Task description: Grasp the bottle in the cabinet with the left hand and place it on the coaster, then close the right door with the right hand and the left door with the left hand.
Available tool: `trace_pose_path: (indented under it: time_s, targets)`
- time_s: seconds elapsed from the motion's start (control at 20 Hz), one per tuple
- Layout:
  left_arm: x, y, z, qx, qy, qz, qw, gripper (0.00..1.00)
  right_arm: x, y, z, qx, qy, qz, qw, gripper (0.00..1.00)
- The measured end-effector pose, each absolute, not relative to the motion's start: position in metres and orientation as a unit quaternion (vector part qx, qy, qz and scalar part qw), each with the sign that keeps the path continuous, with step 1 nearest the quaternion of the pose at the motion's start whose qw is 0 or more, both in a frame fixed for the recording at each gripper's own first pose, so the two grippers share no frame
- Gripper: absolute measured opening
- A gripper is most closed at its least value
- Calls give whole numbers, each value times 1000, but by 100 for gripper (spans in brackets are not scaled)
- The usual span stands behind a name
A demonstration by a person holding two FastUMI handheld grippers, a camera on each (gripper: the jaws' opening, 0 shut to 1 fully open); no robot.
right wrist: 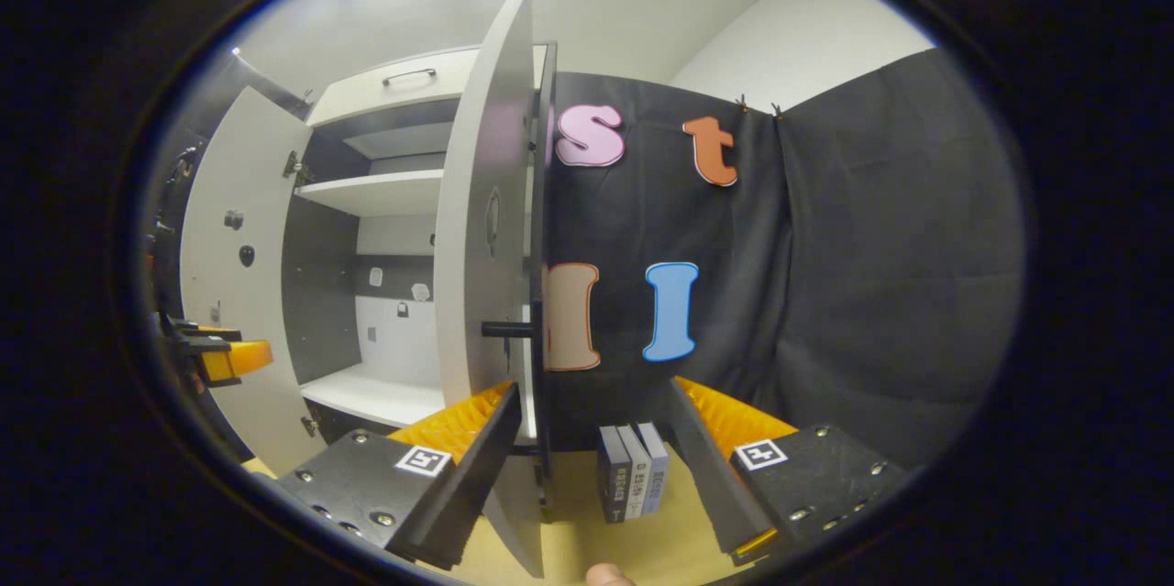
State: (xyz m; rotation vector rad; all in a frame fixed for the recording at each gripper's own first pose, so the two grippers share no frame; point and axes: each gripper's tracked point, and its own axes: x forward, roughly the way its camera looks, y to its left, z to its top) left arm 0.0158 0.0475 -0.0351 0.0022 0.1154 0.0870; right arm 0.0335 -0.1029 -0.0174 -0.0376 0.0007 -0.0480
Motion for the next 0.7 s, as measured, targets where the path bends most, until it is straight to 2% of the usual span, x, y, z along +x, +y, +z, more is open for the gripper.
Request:
trace_pose_path:
  time_s: [0.05,0.1,0.3,0.7]
  targets:
    - [16,47,-35,-1,56,43,998,94,34,-101,-18,-16,1,-24,1000,92]
    - [16,45,-34,-1,55,42,998,94,32,-100,-18,-14,1,-24,1000,96]
    - [16,38,-34,2,55,35,998,94,32,-90,-19,-11,4,-16,1000,97]
    - [14,47,-38,7,57,41,997,93,39,-20,-26,-4,12,67,998,96]
